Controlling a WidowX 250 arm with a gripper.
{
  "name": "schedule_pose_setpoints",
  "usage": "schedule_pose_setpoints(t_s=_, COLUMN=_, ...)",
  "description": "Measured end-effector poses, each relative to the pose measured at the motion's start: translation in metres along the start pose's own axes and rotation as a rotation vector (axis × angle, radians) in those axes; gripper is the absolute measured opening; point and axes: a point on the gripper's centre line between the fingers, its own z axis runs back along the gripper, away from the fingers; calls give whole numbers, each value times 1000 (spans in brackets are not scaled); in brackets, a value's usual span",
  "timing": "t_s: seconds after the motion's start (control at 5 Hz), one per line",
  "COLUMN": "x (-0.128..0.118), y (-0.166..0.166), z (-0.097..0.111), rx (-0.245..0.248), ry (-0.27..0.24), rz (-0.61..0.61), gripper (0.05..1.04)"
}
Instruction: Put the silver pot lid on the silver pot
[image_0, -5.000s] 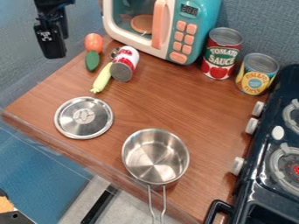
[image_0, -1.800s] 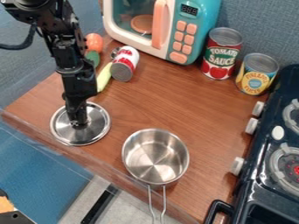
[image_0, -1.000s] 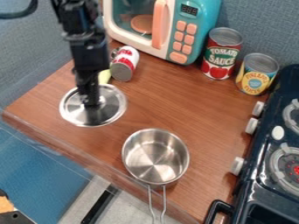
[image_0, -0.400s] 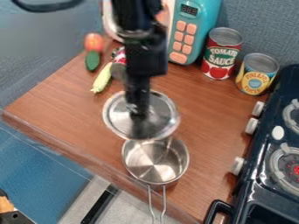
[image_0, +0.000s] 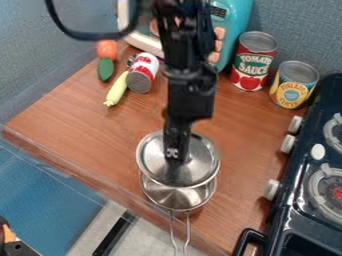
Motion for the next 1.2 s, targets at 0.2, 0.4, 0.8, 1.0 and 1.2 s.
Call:
schedule_pose_setpoints(t_s=0.2, x=4, y=2, z=-12, rx=15, ry=28, rz=-8, gripper=52)
schedule_pose_setpoints(t_s=0.4, x=3, y=7, z=-19, rx=34, ry=34, rz=7, gripper=52)
schedule_pose_setpoints(t_s=0.8, x=0, y=9, z=-33, rx=25, ry=53, rz=10, gripper=52)
schedule_pose_setpoints(t_s=1.0, x=1, y=10, z=-35, rx=22, ry=42, rz=9, gripper=75)
schedule_pose_setpoints(t_s=1.2, x=-1, y=11, z=-37, rx=21, ry=54, rz=4, gripper=226)
